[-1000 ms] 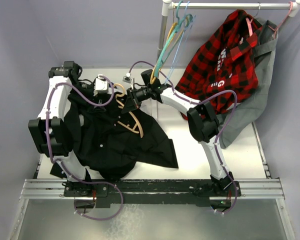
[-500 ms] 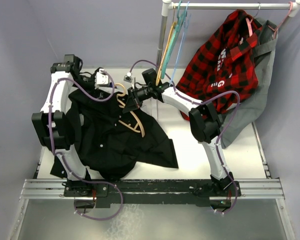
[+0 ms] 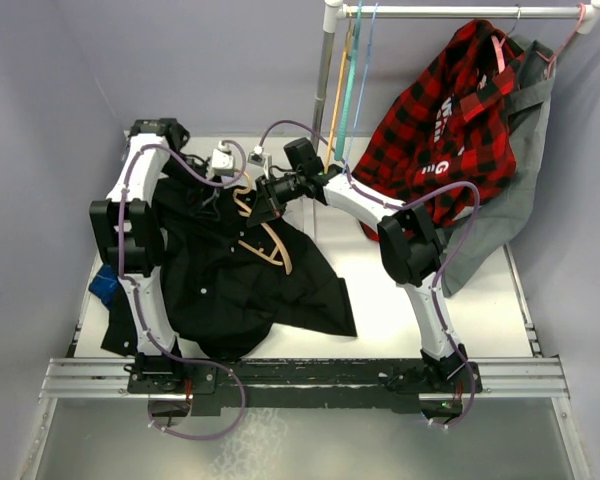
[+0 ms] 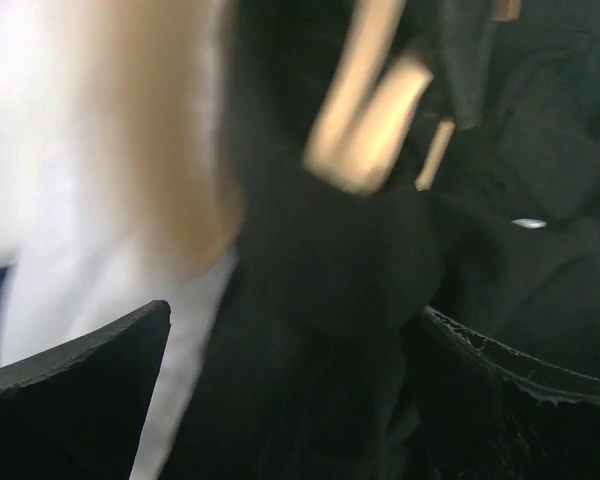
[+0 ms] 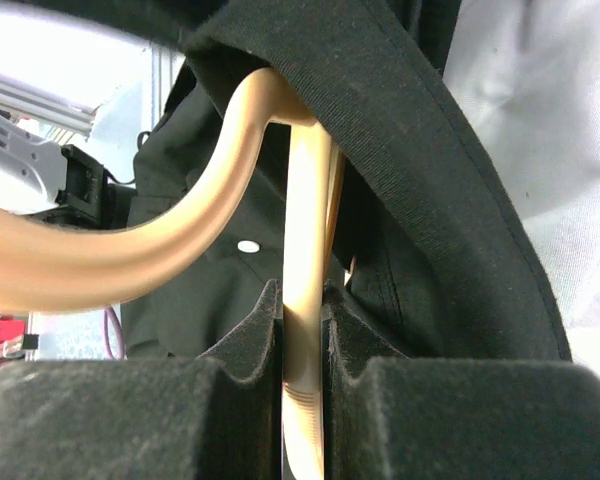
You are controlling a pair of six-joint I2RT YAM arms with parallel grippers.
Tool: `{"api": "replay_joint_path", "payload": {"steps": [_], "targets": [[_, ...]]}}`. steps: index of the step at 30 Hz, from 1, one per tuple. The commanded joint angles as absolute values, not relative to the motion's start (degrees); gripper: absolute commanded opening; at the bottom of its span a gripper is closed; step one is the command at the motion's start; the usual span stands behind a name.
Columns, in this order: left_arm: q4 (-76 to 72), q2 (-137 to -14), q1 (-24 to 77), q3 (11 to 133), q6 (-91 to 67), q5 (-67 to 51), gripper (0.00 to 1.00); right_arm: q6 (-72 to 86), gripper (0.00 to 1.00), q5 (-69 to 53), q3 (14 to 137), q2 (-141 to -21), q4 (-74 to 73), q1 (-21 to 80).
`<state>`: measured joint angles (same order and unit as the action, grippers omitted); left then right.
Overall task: Place the shirt on the hanger
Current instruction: Hang the shirt on the hanger.
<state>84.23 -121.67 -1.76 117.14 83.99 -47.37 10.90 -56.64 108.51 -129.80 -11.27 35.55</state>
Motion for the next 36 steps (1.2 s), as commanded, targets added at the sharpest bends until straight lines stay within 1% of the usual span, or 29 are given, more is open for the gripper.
{"api": "replay_joint_path", "payload": {"steps": [1, 5, 6, 7, 8, 9, 10, 11, 12, 19, 25, 26, 29, 30, 31, 34, 35, 36], "targets": [[88.72, -116.39, 2.91, 109.81, 87.13, -47.15, 0.97, 9.30, 0.00, -56.63, 109.50, -126.48, -9.98, 34.81], [88.77, -113.49, 4.55, 105.63, 88.64, -47.68, 0.90, 9.30, 0.00, -56.77, 109.87, -126.73, -9.99, 34.77], [88.77, -113.16, 4.57, 105.37, 88.79, -47.94, 0.85, 9.36, 0.00, -56.78, 109.87, -126.74, -9.97, 34.72], [88.77, -113.03, 4.59, 105.35, 88.89, -48.01, 0.77, 9.26, 0.00, -56.78, 109.82, -126.69, -9.94, 34.72], [88.77, -112.96, 4.57, 105.41, 89.05, -47.99, 0.66, 9.28, 0.00, -56.67, 109.72, -126.66, -9.93, 34.75], [88.73, -112.92, 4.57, 105.42, 89.29, -48.00, 0.49, 9.29, 0.00, -56.54, 109.71, -126.65, -9.93, 34.72], [88.76, -112.94, 4.57, 105.62, 89.55, -47.99, 0.27, 9.30, 0.00, -56.45, 109.68, -126.65, -9.93, 34.79], [88.69, -112.88, 4.57, 105.83, 89.76, -48.00, 0.07, 9.26, 0.00, -56.43, 109.60, -126.65, -9.82, 34.73], [88.68, -113.01, 4.53, 106.27, 89.59, -47.89, 0.00, 9.24, 0.00, -56.30, 109.60, -126.65, -9.80, 34.79], [88.68, -112.10, 1.08, 109.46, 88.87, -51.91, 0.00, 9.23, 0.00, -54.85, 108.43, -125.51, -9.65, 34.74], [88.74, -105.04, -2.90, 104.65, 93.43, -53.18, 0.00, 9.69, 0.00, -49.13, 103.32, -119.46, -10.61, 34.76], [88.77, -103.71, -3.24, 103.01, 94.09, -53.36, 0.00, 9.38, 0.07, -48.53, 101.72, -118.01, -10.76, 34.74], [88.75, -99.75, -3.76, 98.27, 95.63, -53.39, 0.00, 9.95, 0.51, -45.64, 95.93, -112.41, -9.81, 34.75], [88.77, -98.47, -3.84, 96.78, 96.09, -53.30, 0.00, 10.79, 0.57, -44.78, 93.40, -110.12, -8.55, 34.74], [88.77, -97.33, -3.86, 95.59, 96.22, -53.29, 0.00, 12.03, 0.75, -43.97, 90.37, -107.74, -7.01, 34.74], [88.68, -94.84, -4.03, 92.54, 96.47, -53.59, 0.00, 17.82, 0.84, -42.10, 78.70, -98.53, 2.24, 34.81], [88.68, -94.14, -4.12, 91.80, 96.47, -53.86, 0.00, 19.56, 0.98, -41.81, 75.39, -95.81, 4.99, 34.81], [88.68, -93.48, -4.21, 91.11, 96.42, -54.31, 0.00, 21.57, 1.00, -41.75, 71.89, -93.24, 7.83, 34.86]]}}
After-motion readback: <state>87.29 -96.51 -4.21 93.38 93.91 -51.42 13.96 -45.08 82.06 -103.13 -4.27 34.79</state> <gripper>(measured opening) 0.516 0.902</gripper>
